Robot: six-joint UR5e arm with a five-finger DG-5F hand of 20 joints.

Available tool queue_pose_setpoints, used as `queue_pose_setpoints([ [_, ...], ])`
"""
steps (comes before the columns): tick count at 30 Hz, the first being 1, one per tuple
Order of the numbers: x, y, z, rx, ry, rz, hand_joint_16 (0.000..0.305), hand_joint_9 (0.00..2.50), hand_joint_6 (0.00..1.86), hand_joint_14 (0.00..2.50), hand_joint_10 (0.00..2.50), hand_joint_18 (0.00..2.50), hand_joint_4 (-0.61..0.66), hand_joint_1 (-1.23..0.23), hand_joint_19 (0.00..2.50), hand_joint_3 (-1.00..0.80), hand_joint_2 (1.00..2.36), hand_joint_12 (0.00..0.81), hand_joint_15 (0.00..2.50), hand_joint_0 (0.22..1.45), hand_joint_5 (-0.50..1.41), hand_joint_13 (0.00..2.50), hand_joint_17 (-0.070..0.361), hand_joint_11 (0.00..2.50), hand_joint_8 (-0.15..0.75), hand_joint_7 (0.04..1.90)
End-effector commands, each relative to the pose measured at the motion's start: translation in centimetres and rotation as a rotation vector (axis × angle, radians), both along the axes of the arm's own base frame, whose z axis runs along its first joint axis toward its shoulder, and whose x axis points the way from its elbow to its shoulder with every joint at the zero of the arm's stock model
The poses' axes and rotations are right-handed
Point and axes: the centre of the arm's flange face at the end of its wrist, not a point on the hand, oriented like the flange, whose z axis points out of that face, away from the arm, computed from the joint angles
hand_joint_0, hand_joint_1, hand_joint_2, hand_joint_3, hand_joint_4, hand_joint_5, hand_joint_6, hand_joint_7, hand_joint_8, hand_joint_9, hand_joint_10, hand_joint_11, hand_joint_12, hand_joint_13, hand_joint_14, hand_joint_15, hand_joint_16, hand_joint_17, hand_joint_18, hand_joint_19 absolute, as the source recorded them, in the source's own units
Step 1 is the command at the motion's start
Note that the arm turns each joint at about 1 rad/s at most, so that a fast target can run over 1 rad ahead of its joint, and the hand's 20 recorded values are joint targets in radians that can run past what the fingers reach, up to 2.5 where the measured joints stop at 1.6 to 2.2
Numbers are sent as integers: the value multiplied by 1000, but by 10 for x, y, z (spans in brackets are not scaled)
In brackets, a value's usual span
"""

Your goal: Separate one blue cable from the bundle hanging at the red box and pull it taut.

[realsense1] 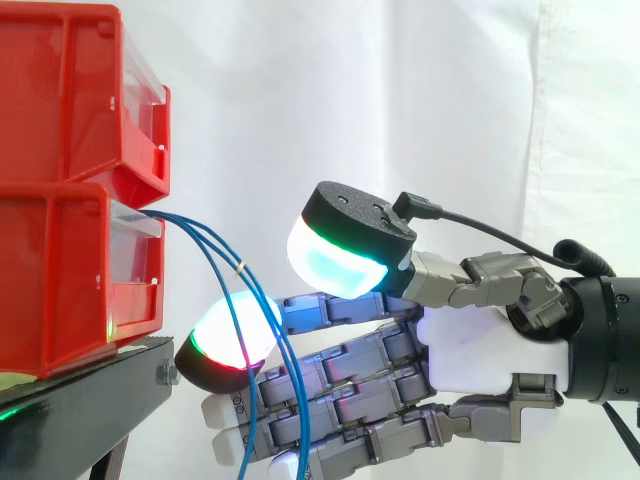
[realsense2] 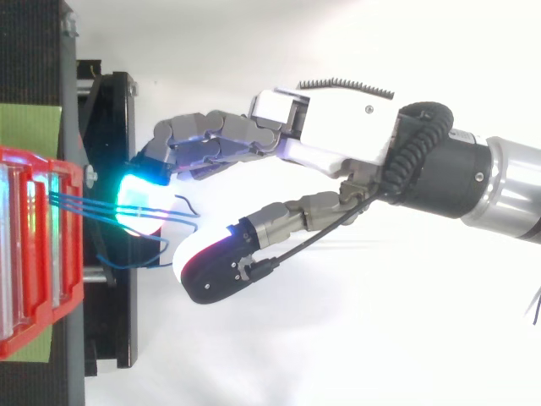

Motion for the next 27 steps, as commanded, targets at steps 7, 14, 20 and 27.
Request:
queue_pose_setpoints([
  [7, 3, 4, 6, 0, -11, 3, 31, 522, 550, 3, 6, 384, 154, -661, 232, -382, 1010, 250, 86, 608, -124, 442, 70, 190, 256, 1233],
  [14, 4, 5, 8, 0, -11, 4, 32, 557, 642, 4, 8, 392, 149, -587, 239, -430, 1007, 253, 96, 589, -140, 455, 71, 232, 268, 1118],
  [20, 3, 4, 8, 0, 5, 3, 31, 591, 798, 4, 9, 407, 140, -572, 235, -375, 1011, 251, 100, 607, -174, 471, 70, 274, 271, 985],
  [27, 5, 2, 12, 0, 6, 0, 31, 602, 903, 4, 11, 414, 142, -658, 220, -267, 1018, 255, 112, 612, -207, 482, 70, 329, 273, 982],
])
